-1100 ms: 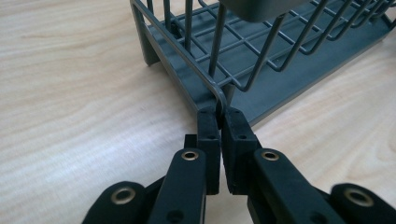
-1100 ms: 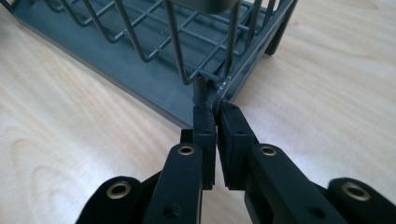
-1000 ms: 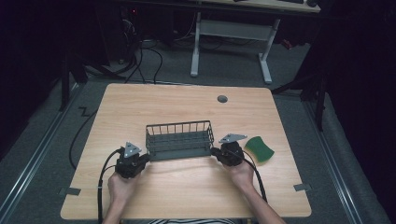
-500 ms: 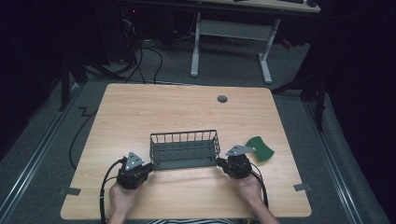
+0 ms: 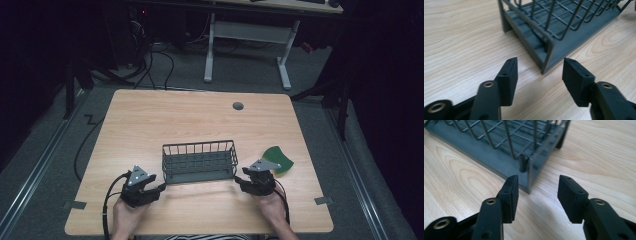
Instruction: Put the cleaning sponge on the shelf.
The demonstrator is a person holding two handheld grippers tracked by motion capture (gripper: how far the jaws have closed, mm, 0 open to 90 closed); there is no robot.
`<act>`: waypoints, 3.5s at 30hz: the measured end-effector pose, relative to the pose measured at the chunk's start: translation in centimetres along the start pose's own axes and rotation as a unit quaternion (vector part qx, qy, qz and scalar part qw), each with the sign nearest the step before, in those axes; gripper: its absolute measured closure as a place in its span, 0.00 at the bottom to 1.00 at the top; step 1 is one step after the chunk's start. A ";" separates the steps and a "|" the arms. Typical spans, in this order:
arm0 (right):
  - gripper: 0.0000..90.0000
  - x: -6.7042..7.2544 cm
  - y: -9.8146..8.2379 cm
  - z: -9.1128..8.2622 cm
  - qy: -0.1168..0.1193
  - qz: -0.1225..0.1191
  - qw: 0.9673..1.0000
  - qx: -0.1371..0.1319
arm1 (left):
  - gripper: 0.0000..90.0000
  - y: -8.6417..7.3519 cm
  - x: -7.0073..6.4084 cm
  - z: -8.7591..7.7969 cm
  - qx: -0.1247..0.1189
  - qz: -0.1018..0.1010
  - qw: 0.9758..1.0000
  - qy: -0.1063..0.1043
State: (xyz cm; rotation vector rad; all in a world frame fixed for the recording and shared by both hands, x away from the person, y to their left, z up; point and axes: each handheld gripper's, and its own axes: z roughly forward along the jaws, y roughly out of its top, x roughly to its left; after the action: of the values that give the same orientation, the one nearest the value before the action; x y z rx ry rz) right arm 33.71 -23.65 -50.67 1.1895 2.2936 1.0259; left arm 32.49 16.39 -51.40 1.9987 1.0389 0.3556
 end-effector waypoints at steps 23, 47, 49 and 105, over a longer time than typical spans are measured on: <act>0.34 -9.1 -2.4 -5.1 -0.121 0.090 0.988 -0.044 | 0.45 0.3 6.0 2.1 0.030 -0.058 0.989 0.132; 0.22 -13.3 -1.6 -2.0 -0.103 0.106 0.989 0.014 | 0.34 -0.2 6.0 2.3 0.025 -0.040 0.991 0.127; 0.22 -13.4 -1.7 -1.9 -0.102 0.107 0.989 0.017 | 0.34 -0.2 6.0 2.3 0.025 -0.040 0.991 0.127; 0.35 -9.8 3.4 -6.6 -0.031 0.055 0.996 -0.061 | 0.33 -0.2 5.9 2.3 0.025 -0.041 0.990 0.130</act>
State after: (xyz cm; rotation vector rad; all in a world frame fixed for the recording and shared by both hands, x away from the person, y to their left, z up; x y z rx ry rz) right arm 37.38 -33.22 -43.86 1.2903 2.1069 1.1325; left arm 37.31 19.84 -53.68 1.9839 1.2987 0.5622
